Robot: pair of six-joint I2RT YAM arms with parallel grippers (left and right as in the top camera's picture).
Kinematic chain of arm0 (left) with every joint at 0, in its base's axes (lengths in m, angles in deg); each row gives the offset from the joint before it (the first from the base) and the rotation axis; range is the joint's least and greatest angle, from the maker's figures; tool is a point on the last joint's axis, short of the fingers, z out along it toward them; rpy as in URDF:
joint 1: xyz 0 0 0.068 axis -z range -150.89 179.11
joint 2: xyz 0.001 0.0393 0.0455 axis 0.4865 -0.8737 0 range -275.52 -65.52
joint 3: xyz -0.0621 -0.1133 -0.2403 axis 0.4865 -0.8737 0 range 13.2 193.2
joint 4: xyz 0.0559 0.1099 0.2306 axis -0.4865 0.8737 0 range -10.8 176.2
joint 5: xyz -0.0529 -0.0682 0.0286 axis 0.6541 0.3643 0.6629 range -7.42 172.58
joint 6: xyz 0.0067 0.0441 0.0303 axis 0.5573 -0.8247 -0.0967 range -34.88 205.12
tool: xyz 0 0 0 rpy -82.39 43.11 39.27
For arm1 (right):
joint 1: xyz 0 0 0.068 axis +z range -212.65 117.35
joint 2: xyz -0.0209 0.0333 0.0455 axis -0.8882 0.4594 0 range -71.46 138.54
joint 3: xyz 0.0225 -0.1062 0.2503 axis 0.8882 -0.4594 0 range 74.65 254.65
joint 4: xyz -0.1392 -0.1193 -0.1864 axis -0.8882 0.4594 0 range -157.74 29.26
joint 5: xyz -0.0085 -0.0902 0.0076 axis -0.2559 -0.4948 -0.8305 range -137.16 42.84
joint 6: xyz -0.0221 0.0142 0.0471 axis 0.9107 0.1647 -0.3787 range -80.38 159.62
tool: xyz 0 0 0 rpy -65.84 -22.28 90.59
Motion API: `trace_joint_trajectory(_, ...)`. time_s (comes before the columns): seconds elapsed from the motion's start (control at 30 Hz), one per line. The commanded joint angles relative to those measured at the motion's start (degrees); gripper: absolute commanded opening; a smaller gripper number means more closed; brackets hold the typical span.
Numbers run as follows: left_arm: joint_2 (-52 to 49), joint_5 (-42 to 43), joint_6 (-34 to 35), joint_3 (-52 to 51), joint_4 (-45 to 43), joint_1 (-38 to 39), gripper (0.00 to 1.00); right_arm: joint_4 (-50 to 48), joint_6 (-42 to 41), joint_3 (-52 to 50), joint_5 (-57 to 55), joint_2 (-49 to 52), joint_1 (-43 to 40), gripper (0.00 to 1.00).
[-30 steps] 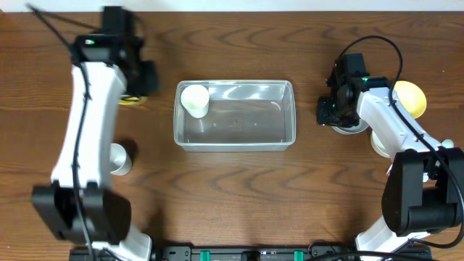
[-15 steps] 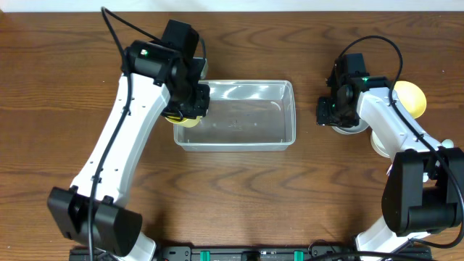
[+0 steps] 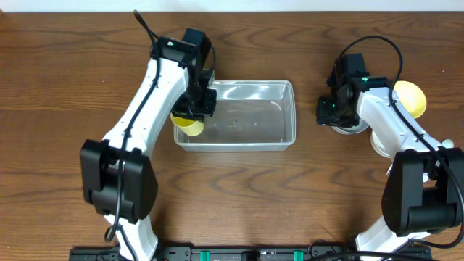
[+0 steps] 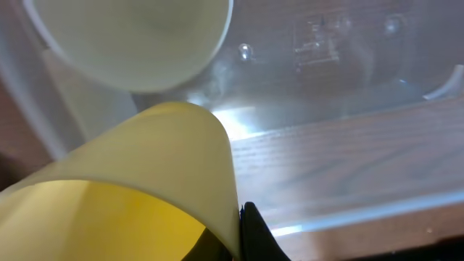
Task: Pack container
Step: 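Carry the yellow cup with the left gripper into the container, release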
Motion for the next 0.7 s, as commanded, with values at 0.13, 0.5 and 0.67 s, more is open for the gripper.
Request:
trace_joint_trajectory(0.13,-3.5,0.3,-0.9,-0.4,-2.8,0.0,0.06,0.1,0.8,0.9,-0.6,0.0,-0.4,0.44)
trace_joint_trajectory(0.5,-7.0,0.1,-0.9,-0.4,-2.8,0.0,0.06,0.3,0.9,0.9,-0.6,0.0,-0.4,0.44)
trace_joint_trajectory(0.67,-7.0,0.1,-0.9,-0.4,-1.7,0.0,0.17,0.5,0.9,0.9,-0.6,0.0,-0.4,0.44)
